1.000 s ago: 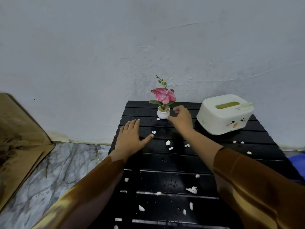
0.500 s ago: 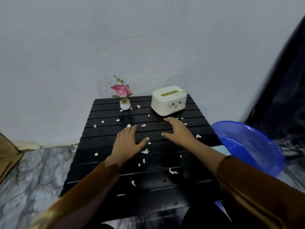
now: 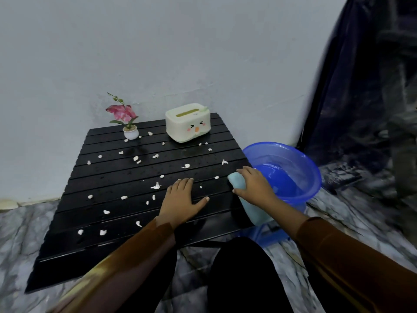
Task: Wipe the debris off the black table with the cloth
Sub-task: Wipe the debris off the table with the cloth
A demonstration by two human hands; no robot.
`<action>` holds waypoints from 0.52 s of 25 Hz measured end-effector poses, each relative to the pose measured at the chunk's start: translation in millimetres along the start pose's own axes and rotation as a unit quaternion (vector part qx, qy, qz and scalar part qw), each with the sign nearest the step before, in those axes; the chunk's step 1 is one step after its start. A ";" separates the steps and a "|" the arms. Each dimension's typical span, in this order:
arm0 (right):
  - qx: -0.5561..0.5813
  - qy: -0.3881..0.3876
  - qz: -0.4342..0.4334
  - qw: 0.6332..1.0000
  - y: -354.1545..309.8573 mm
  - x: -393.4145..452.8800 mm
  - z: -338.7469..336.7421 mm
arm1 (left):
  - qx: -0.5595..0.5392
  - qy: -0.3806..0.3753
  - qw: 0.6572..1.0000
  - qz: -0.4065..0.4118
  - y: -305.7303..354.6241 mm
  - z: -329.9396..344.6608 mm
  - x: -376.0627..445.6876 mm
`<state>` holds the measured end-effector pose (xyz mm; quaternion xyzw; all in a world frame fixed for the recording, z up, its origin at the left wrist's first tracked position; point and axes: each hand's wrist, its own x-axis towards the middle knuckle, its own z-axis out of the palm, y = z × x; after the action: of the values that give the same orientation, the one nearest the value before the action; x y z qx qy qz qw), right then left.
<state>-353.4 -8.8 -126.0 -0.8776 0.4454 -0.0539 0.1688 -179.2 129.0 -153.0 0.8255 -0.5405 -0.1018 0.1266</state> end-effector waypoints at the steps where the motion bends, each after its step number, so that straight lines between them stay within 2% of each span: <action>1: -0.014 -0.009 0.013 1.000 6.6 -4.9 3.4 | 0.004 -0.008 1.000 0.001 5.0 5.6 0.2; 8: -0.074 -0.055 0.076 0.993 19.8 -23.0 27.0 | 0.030 -0.024 0.999 0.000 21.6 33.5 -3.2; 13: -0.129 -0.003 0.075 0.989 14.3 -25.4 32.5 | 0.036 0.001 0.999 0.001 20.9 43.1 -4.6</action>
<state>-371.6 11.8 -160.0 -0.8561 0.5131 0.0196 0.0593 -212.2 120.9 -187.0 0.8294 -0.5441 -0.0810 0.0975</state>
